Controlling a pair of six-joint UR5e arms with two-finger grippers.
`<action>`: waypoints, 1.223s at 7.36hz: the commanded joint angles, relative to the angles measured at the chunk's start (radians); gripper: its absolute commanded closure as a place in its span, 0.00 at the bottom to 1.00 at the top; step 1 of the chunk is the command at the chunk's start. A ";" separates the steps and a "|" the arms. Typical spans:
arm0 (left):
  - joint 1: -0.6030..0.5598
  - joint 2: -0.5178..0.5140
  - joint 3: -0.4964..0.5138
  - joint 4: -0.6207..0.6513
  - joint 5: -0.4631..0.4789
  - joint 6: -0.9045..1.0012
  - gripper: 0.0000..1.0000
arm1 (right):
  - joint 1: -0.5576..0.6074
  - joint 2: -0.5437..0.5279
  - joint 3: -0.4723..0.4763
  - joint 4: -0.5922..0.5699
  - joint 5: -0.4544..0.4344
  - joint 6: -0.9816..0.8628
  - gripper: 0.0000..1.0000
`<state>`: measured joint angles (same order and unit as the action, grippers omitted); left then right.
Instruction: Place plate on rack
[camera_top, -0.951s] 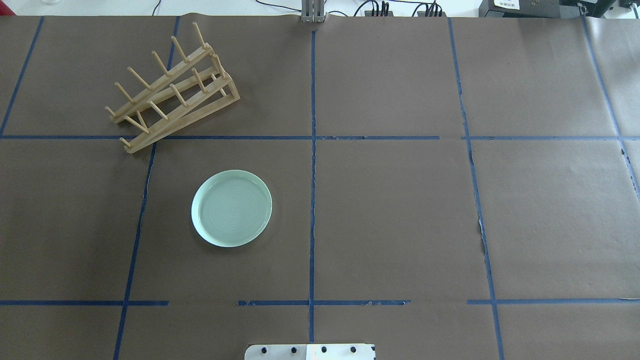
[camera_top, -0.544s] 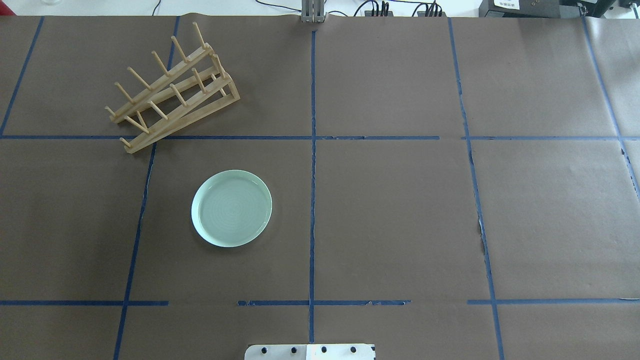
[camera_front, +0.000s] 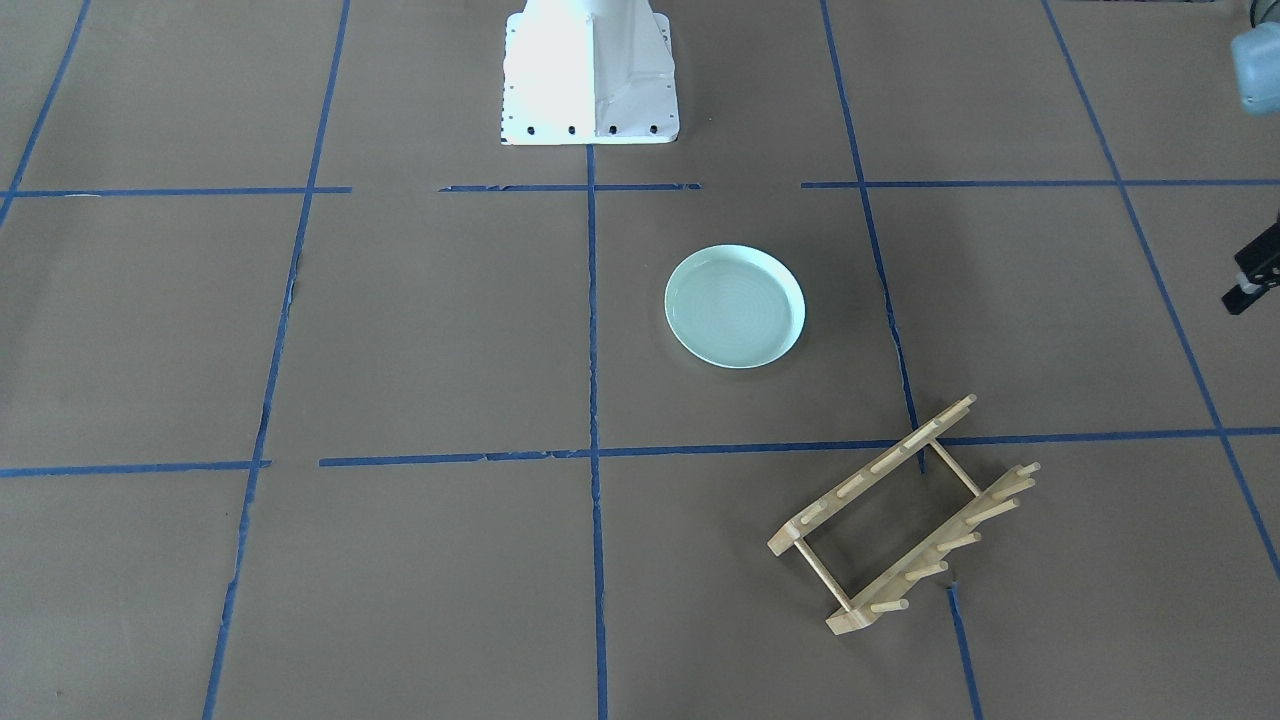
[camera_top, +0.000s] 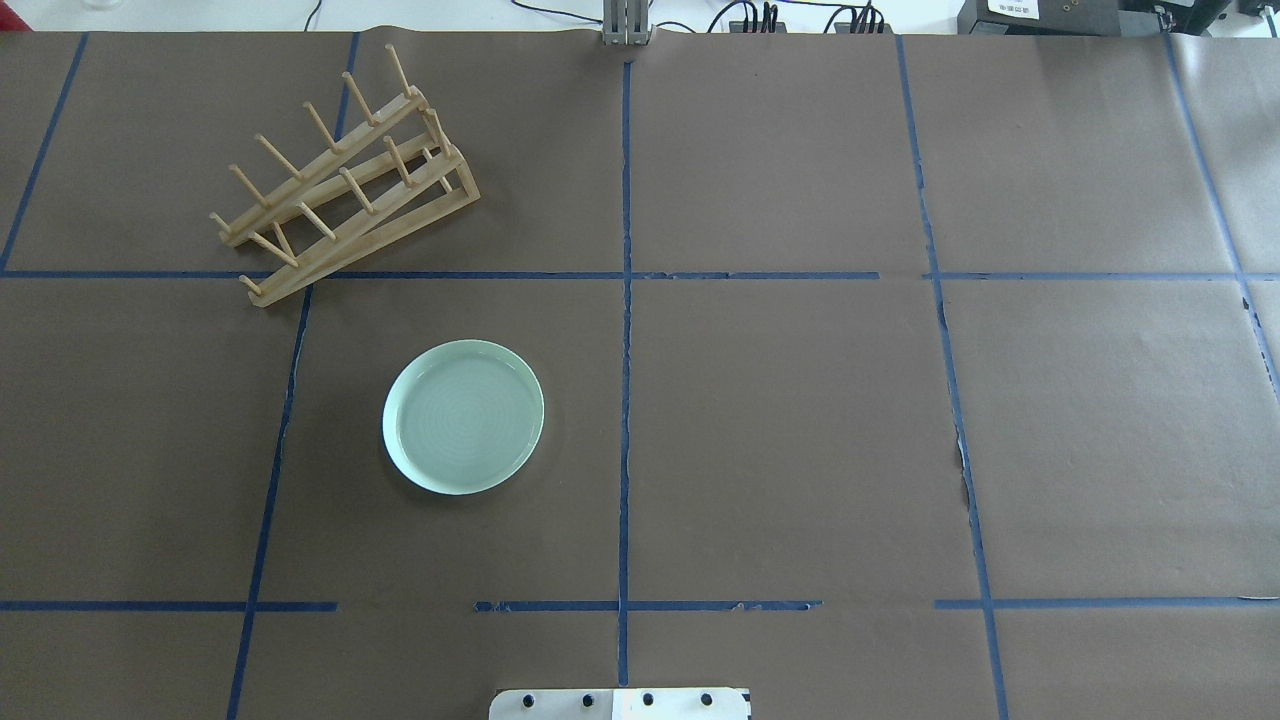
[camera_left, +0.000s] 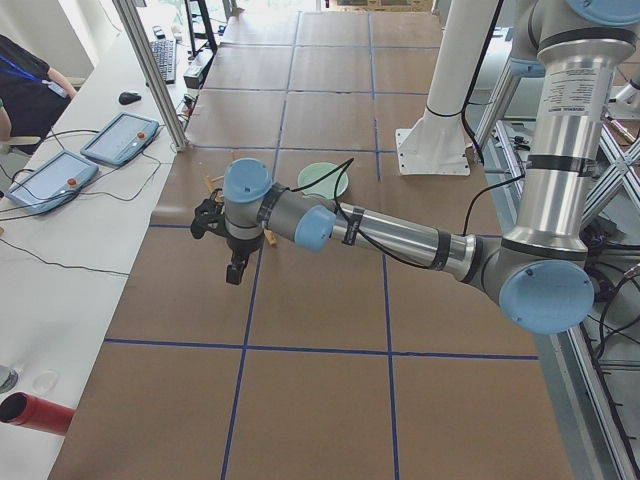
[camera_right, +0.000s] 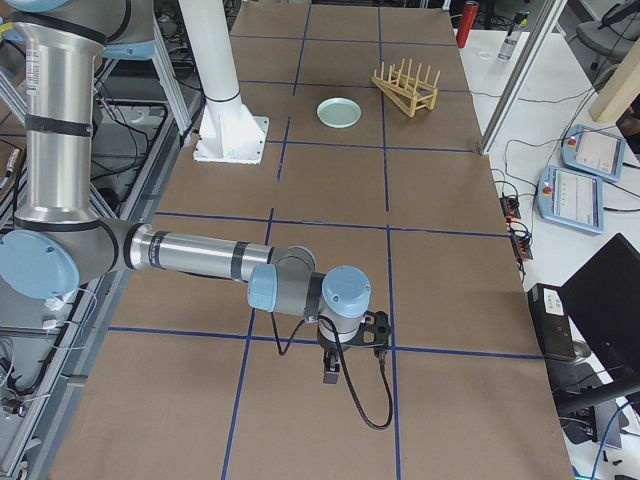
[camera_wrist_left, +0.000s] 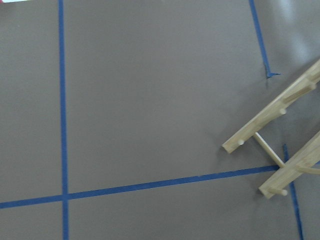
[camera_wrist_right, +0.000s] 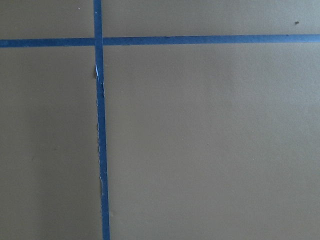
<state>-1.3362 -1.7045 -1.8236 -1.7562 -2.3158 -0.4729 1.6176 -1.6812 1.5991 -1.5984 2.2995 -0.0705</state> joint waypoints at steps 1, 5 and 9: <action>0.211 -0.105 -0.040 0.004 0.114 -0.329 0.00 | -0.001 0.000 0.001 0.000 0.000 0.001 0.00; 0.529 -0.422 0.081 0.249 0.263 -0.714 0.00 | 0.001 0.000 0.001 0.000 0.000 0.001 0.00; 0.668 -0.743 0.399 0.403 0.311 -1.007 0.00 | 0.001 0.000 0.001 0.000 0.000 0.000 0.00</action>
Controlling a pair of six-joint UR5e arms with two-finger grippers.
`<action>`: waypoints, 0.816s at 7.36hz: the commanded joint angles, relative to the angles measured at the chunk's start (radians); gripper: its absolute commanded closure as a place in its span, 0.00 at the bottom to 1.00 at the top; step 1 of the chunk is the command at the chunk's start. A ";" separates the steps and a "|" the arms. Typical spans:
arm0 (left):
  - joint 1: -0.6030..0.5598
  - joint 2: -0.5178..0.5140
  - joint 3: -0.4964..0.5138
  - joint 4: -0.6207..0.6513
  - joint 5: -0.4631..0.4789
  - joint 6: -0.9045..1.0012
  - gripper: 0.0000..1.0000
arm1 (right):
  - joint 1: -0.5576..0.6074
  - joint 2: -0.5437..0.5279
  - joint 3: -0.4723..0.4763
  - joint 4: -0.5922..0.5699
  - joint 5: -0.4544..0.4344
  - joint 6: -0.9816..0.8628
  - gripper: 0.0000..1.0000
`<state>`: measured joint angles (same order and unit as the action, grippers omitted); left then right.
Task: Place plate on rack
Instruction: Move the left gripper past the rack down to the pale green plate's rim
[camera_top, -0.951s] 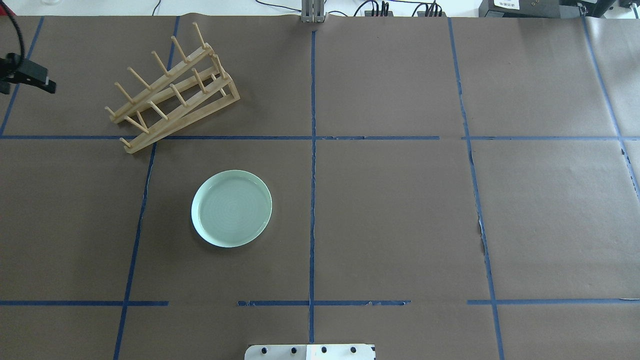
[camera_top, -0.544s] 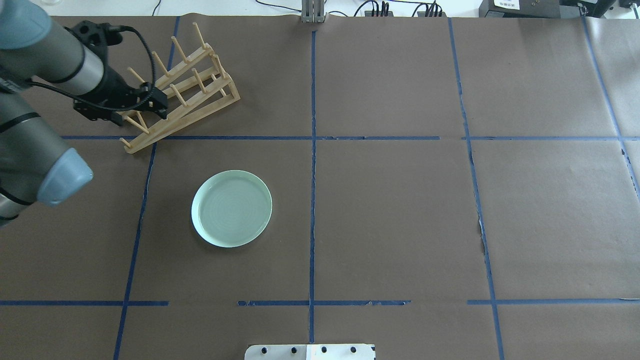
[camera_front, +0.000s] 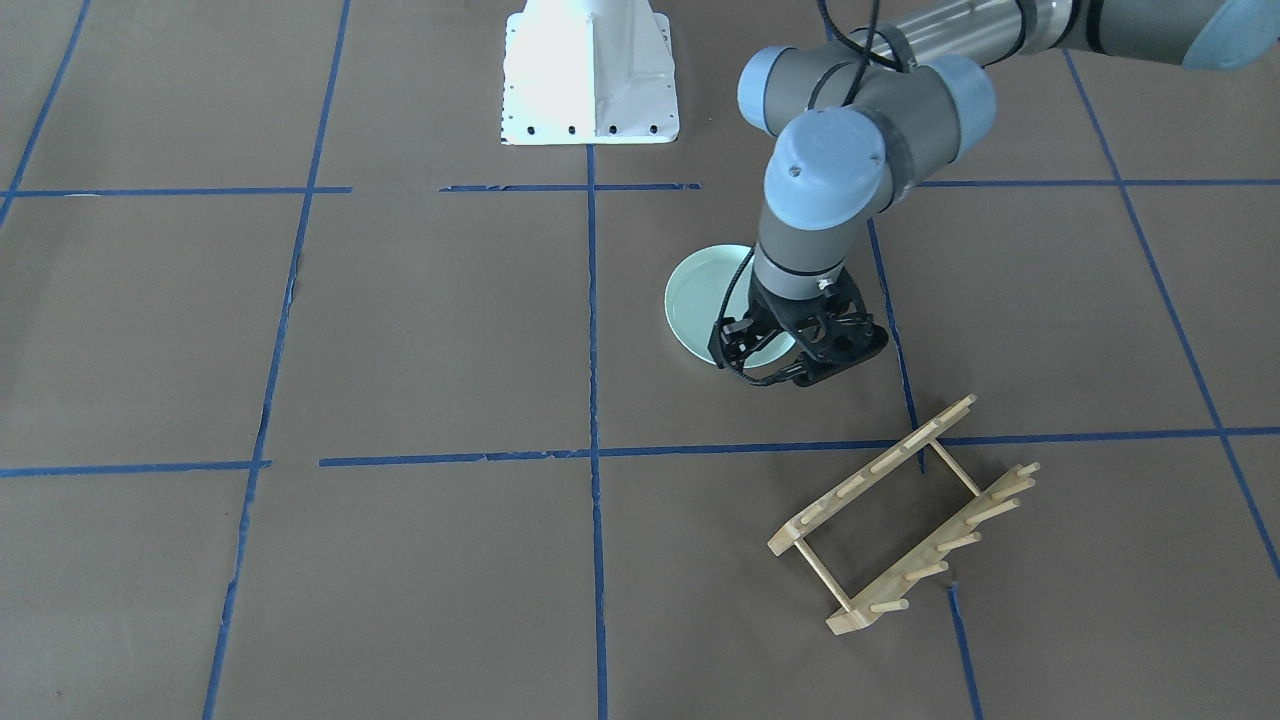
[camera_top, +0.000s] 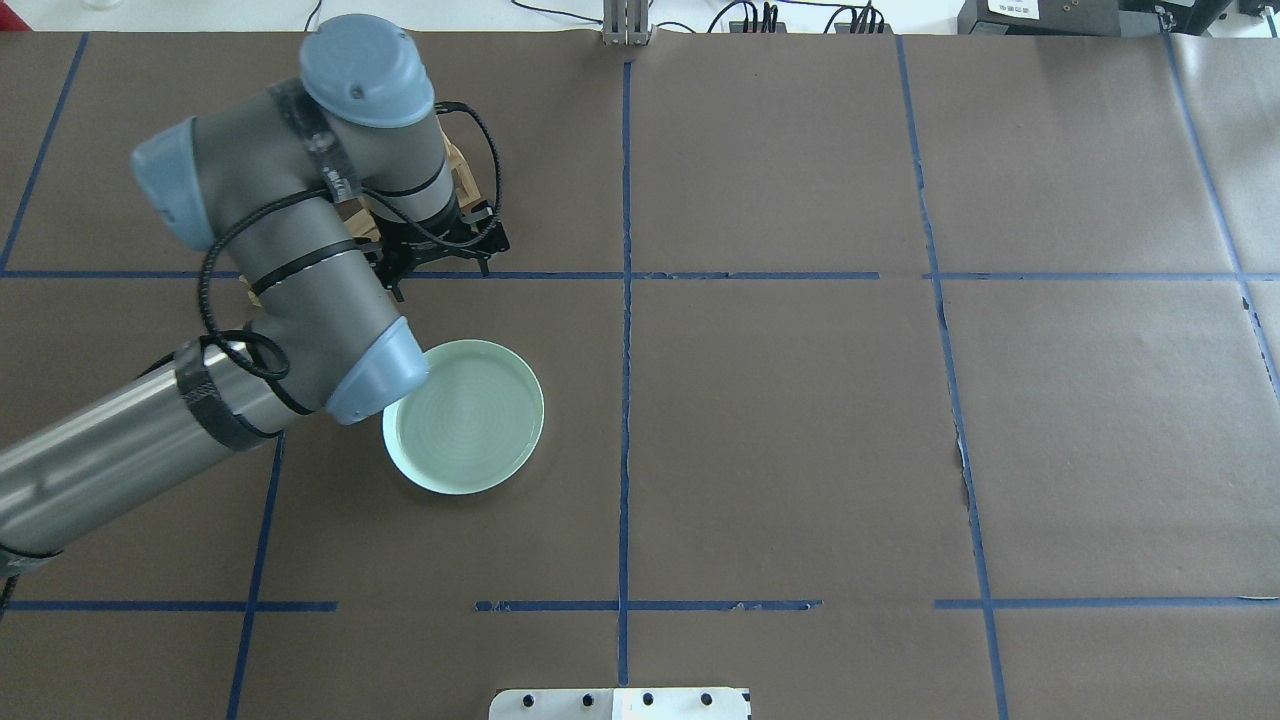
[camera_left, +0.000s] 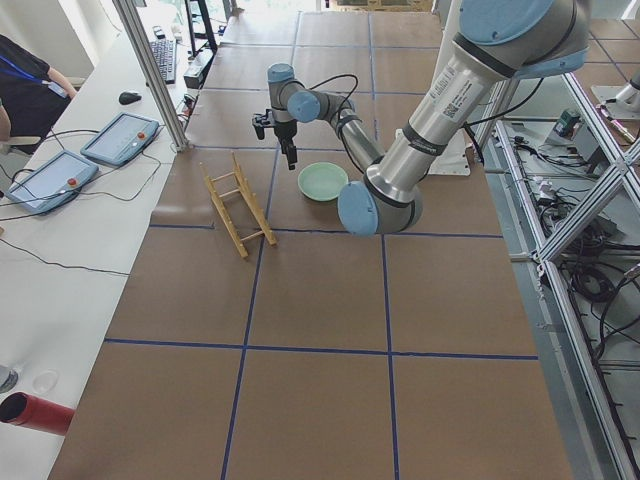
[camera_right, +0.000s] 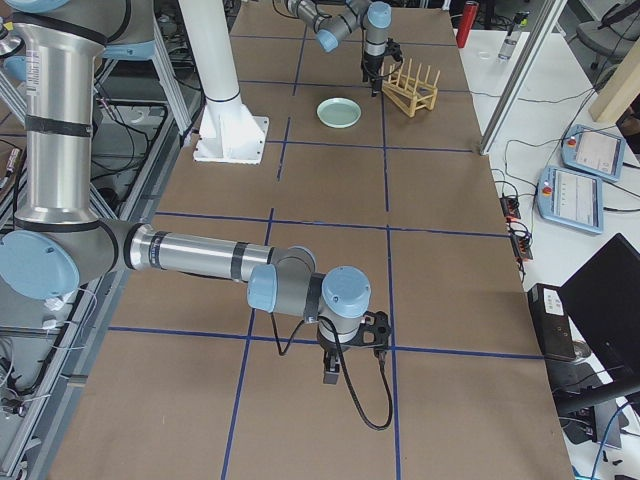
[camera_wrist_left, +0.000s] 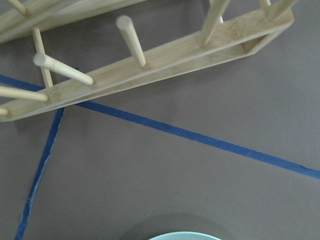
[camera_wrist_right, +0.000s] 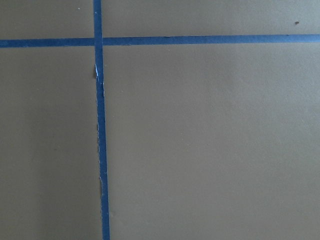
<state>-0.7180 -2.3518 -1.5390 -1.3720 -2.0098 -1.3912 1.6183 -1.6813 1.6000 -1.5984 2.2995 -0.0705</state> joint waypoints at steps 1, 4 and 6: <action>0.077 -0.098 0.125 0.019 0.003 -0.106 0.00 | 0.000 0.000 0.000 0.000 0.000 0.000 0.00; 0.126 -0.092 0.137 0.008 0.002 -0.129 0.21 | 0.000 0.000 0.000 0.000 0.000 0.000 0.00; 0.131 -0.089 0.164 -0.051 0.003 -0.127 0.41 | -0.001 0.000 0.000 0.000 0.000 0.000 0.00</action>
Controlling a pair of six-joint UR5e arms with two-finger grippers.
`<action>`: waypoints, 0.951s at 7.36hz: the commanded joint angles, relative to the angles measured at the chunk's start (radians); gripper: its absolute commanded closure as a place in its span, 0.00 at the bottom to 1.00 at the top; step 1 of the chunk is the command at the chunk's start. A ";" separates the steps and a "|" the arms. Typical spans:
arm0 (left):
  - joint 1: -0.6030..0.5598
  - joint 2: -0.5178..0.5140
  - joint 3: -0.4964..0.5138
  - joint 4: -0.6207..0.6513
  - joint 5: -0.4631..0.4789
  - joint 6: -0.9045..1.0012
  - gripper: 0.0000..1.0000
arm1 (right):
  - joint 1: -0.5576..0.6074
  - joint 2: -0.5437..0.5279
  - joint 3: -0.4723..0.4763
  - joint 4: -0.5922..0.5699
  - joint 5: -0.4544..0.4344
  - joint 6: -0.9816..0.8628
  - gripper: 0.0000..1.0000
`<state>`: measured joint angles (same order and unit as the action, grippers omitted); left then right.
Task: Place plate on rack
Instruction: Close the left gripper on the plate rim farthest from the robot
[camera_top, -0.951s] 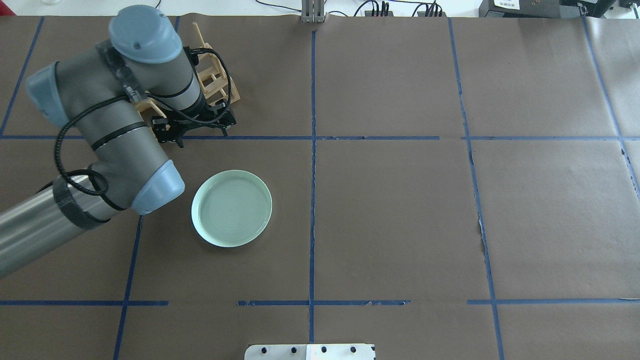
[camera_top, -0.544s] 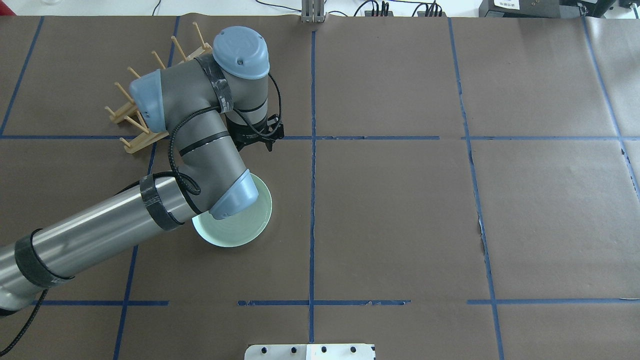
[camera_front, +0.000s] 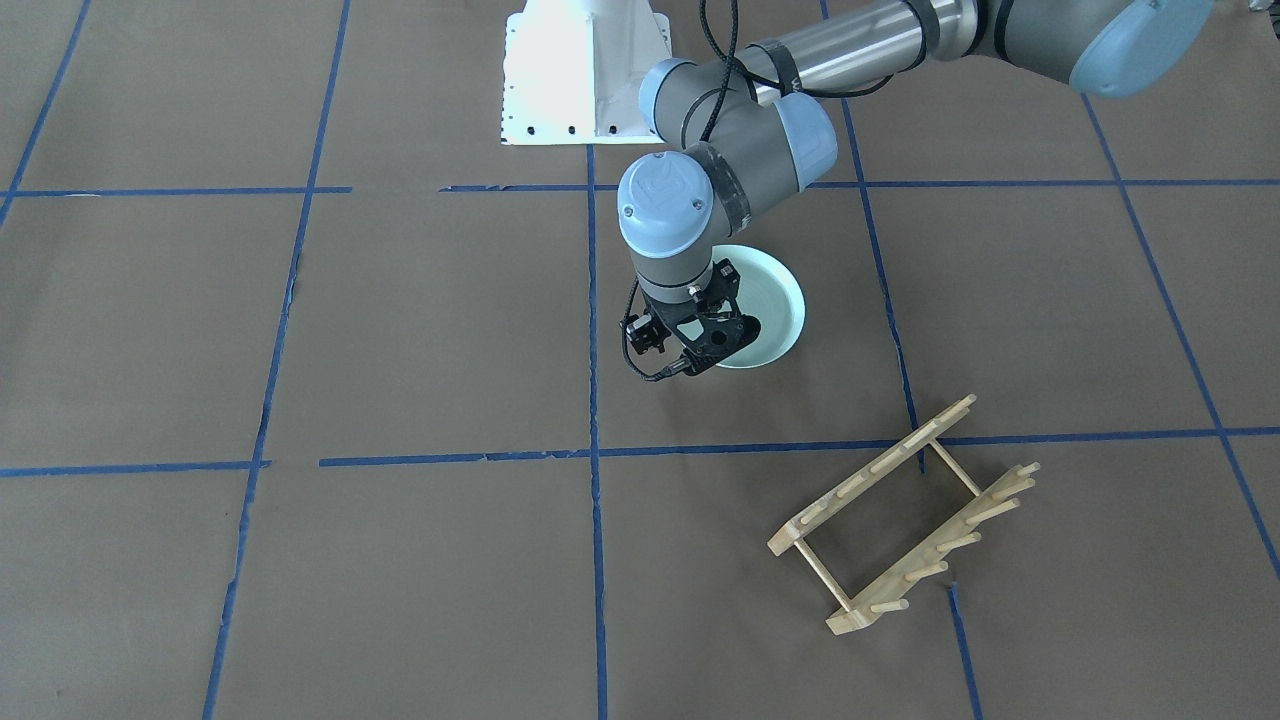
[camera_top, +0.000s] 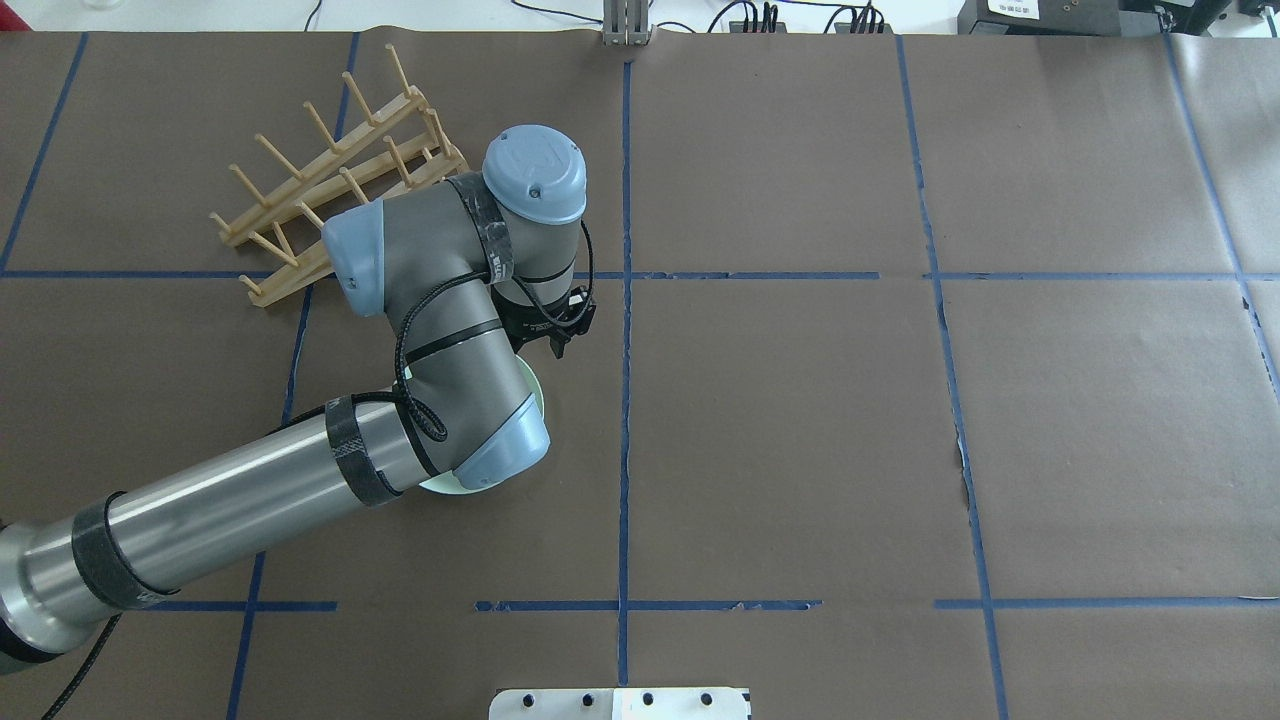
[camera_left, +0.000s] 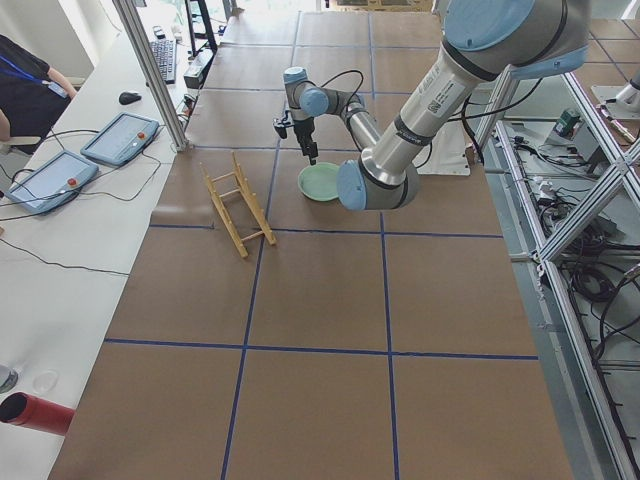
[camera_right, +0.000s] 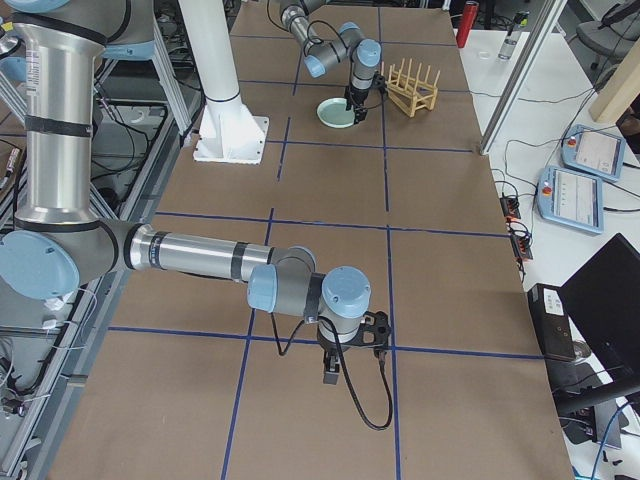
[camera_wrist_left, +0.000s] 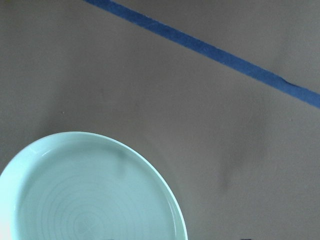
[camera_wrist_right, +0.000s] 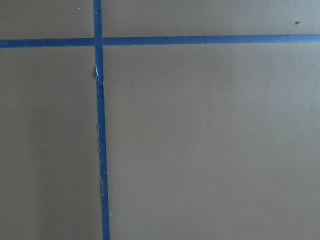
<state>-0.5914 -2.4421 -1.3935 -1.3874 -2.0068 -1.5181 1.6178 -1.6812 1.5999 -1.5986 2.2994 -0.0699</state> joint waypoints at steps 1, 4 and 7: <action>0.008 0.009 0.030 -0.065 0.000 -0.001 0.48 | -0.001 0.000 0.000 0.000 0.000 -0.001 0.00; 0.010 0.023 0.028 -0.079 0.000 0.001 0.74 | 0.001 0.000 0.000 0.000 0.000 -0.001 0.00; 0.010 0.037 0.028 -0.107 0.000 -0.001 0.76 | 0.000 0.000 0.000 0.000 0.000 -0.001 0.00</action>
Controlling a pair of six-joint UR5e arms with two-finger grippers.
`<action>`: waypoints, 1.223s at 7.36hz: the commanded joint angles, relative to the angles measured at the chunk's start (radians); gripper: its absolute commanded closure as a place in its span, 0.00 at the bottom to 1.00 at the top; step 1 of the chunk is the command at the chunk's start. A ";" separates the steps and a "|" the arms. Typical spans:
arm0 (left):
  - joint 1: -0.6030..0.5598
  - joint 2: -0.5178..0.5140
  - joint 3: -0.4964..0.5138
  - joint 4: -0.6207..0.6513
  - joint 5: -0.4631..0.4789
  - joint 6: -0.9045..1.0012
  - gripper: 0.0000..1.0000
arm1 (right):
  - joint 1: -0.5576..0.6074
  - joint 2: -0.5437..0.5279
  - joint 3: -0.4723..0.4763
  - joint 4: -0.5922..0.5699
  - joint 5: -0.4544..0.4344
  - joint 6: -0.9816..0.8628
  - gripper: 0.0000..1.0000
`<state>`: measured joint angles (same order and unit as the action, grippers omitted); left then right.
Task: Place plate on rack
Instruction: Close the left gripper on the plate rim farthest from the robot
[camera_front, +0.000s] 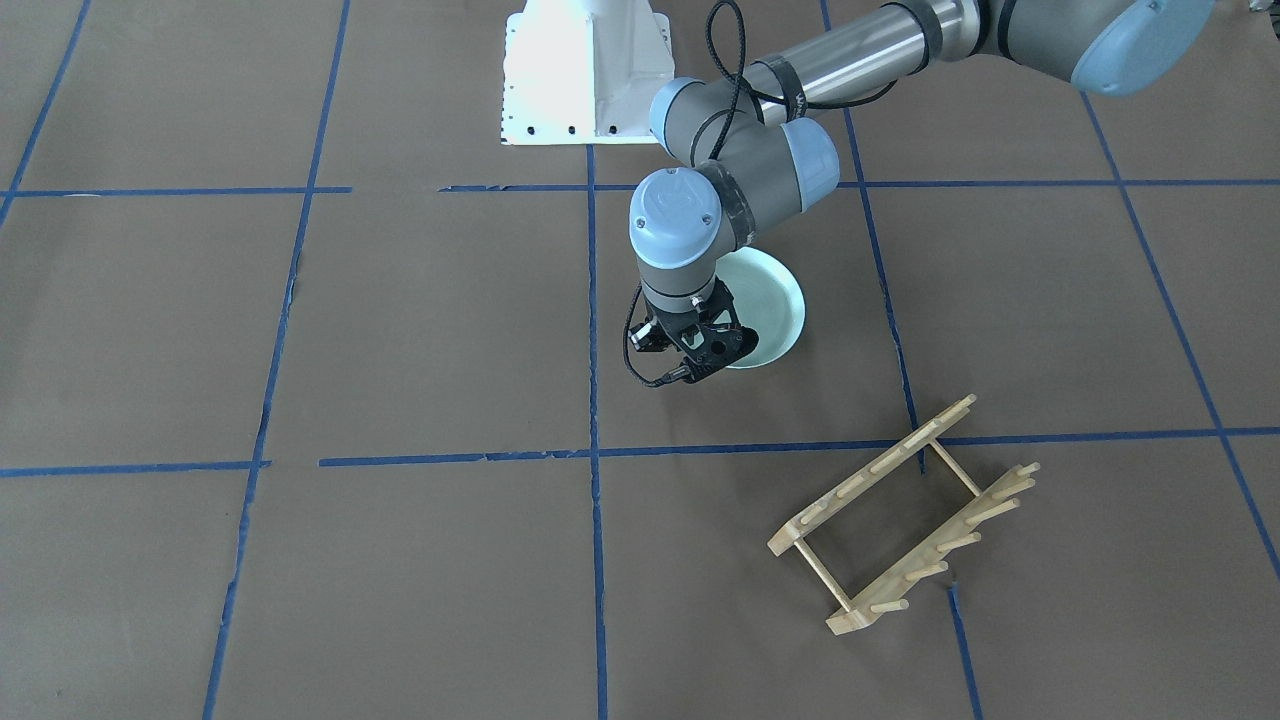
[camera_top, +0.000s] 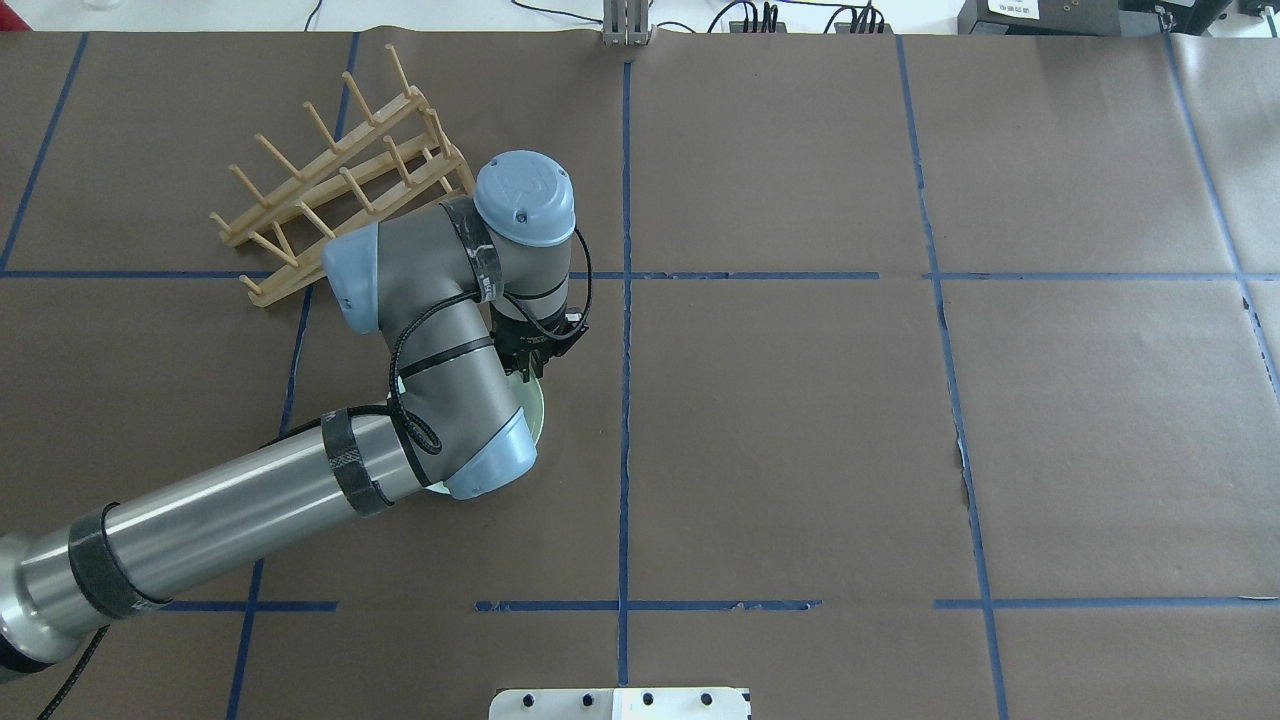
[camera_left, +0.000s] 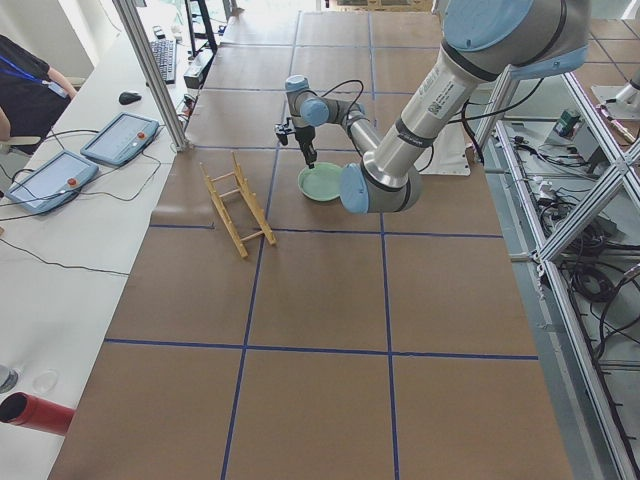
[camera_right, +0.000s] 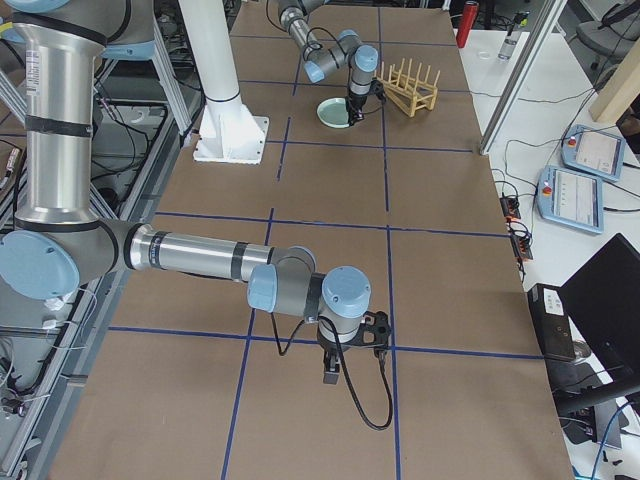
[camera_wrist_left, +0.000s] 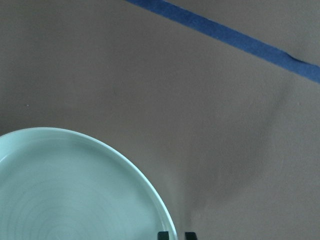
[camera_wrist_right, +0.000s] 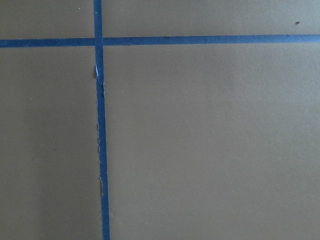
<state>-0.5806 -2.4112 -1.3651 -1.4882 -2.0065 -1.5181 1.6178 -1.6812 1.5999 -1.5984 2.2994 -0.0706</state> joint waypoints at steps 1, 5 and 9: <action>-0.001 0.006 0.000 -0.006 0.000 -0.001 0.76 | -0.001 0.000 0.000 0.000 0.000 0.000 0.00; -0.002 0.012 -0.014 -0.018 -0.005 -0.029 1.00 | -0.001 0.000 -0.001 0.000 0.000 0.000 0.00; -0.111 0.014 -0.288 -0.065 -0.014 -0.022 1.00 | 0.001 0.000 0.000 0.000 0.000 0.000 0.00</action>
<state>-0.6424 -2.3978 -1.5641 -1.5172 -2.0167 -1.5388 1.6173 -1.6812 1.5999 -1.5984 2.2994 -0.0706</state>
